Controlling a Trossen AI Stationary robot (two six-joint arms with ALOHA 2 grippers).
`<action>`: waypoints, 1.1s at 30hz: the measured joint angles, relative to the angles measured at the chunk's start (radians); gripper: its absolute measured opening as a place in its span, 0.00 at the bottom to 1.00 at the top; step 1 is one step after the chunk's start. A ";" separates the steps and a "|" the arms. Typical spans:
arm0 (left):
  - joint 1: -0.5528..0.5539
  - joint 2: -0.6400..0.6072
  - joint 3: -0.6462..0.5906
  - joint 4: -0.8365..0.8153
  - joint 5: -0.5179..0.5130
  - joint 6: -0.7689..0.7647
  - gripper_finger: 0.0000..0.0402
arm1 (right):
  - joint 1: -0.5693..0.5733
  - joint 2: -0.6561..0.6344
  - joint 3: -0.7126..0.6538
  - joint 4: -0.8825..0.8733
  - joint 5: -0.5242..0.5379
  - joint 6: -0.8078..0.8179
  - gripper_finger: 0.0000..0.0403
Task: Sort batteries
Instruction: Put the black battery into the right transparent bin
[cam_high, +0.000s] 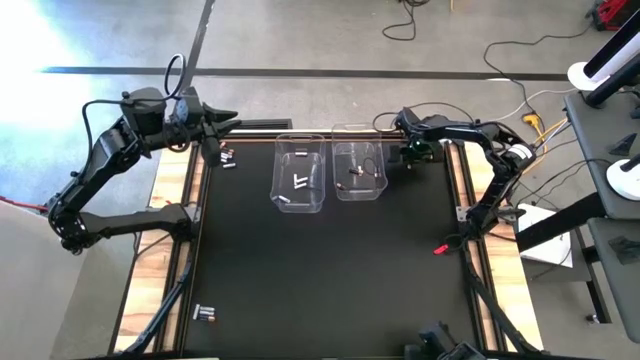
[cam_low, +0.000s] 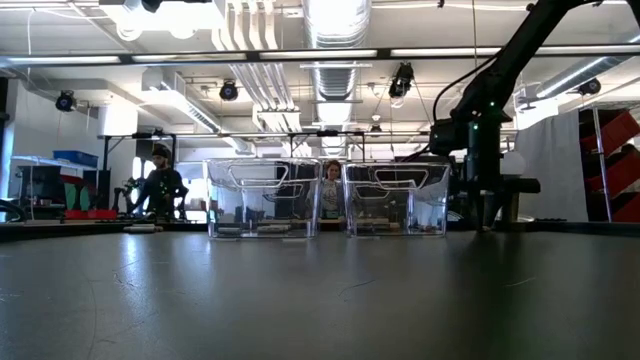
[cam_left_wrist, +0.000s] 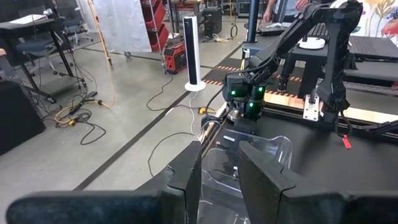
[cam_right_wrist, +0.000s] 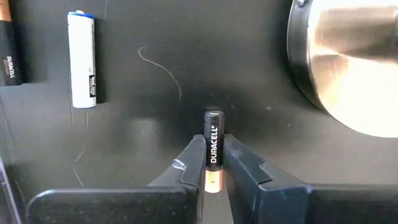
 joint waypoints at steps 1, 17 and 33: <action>0.000 0.000 0.000 -0.004 0.000 0.000 0.21 | 0.000 -0.002 0.000 -0.002 -0.001 -0.001 0.09; 0.000 0.000 0.000 -0.004 0.001 -0.026 0.21 | 0.063 -0.238 0.234 -0.144 -0.014 -0.085 0.07; 0.000 -0.004 0.000 0.016 0.107 0.029 0.21 | 0.437 -0.072 0.396 -0.065 -0.060 -0.610 0.07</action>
